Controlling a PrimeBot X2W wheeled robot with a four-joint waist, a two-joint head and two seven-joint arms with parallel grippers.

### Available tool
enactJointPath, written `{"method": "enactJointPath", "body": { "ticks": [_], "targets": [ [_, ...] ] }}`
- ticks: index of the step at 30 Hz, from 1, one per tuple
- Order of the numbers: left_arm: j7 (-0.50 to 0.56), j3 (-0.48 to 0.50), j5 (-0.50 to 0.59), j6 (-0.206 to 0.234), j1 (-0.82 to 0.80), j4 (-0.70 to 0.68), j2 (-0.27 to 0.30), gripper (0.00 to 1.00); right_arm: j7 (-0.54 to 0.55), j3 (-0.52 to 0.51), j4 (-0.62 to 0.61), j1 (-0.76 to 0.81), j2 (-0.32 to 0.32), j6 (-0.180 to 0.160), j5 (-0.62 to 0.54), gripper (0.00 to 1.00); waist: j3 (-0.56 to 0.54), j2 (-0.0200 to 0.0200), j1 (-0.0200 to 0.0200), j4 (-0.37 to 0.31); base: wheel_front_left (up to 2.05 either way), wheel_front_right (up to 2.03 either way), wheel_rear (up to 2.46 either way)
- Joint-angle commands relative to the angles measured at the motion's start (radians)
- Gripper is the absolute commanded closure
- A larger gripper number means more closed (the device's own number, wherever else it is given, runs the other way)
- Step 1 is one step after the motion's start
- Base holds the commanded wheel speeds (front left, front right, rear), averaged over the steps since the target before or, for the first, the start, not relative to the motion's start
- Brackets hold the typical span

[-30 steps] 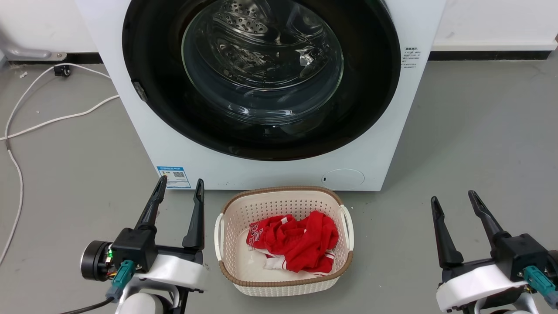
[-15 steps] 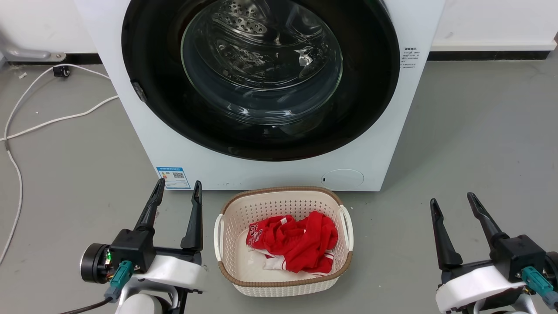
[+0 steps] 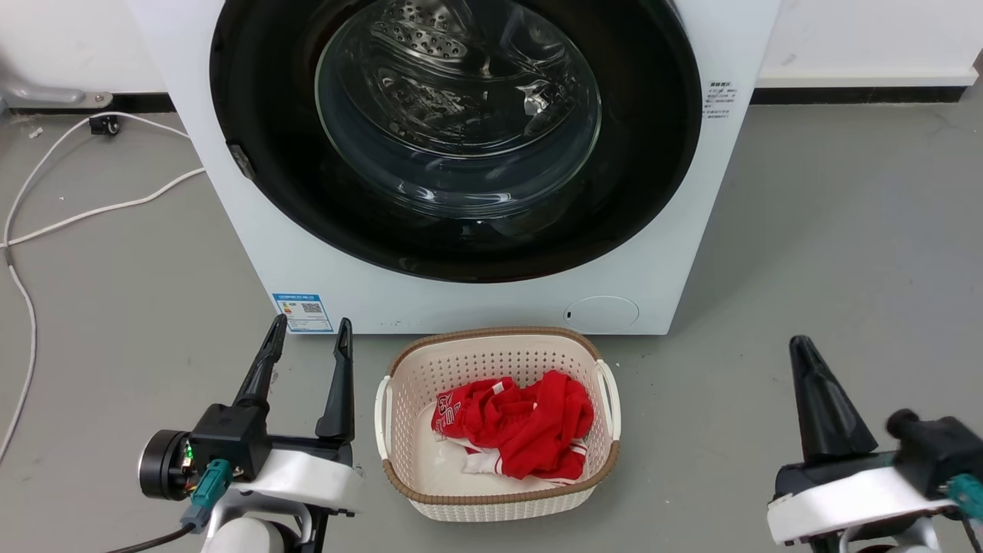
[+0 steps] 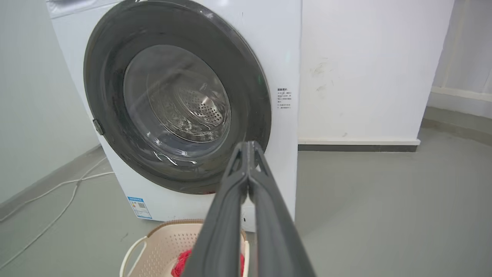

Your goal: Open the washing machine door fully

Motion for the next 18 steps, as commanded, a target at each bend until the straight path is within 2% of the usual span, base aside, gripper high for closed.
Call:
{"method": "enactJointPath", "body": {
  "ticks": [1,7,11,14,18],
  "targets": [
    [-0.005,0.001,-0.005,0.005,0.006,-0.002,-0.001,0.00,-0.013,0.003,0.001,-0.008,0.000,0.000,0.079,1.00,0.001,0.0000,-0.0001,-0.001,0.00,0.00,0.00],
    [-0.005,0.004,-0.008,0.007,0.000,-0.002,-0.002,0.00,-0.063,0.049,0.005,-0.042,0.000,0.000,0.642,1.00,0.006,0.0000,-0.0001,-0.003,0.00,0.00,0.00],
    [-0.005,0.007,-0.014,0.011,-0.009,-0.003,-0.002,0.00,-0.088,0.062,-0.013,-0.081,0.000,0.000,1.131,1.00,0.014,0.0000,-0.0001,-0.005,0.00,0.00,0.00],
    [-0.005,0.010,-0.014,0.013,-0.017,-0.008,-0.002,0.00,-0.093,0.055,-0.005,-0.140,0.000,0.000,1.393,1.00,0.027,0.0000,-0.0001,-0.008,0.00,0.00,0.00],
    [-0.004,0.012,-0.018,0.016,-0.032,-0.016,-0.002,0.00,-0.073,0.033,0.041,-0.240,0.000,0.000,1.593,1.00,0.049,0.0000,-0.0001,-0.007,0.00,0.00,0.00]
  ]
}}
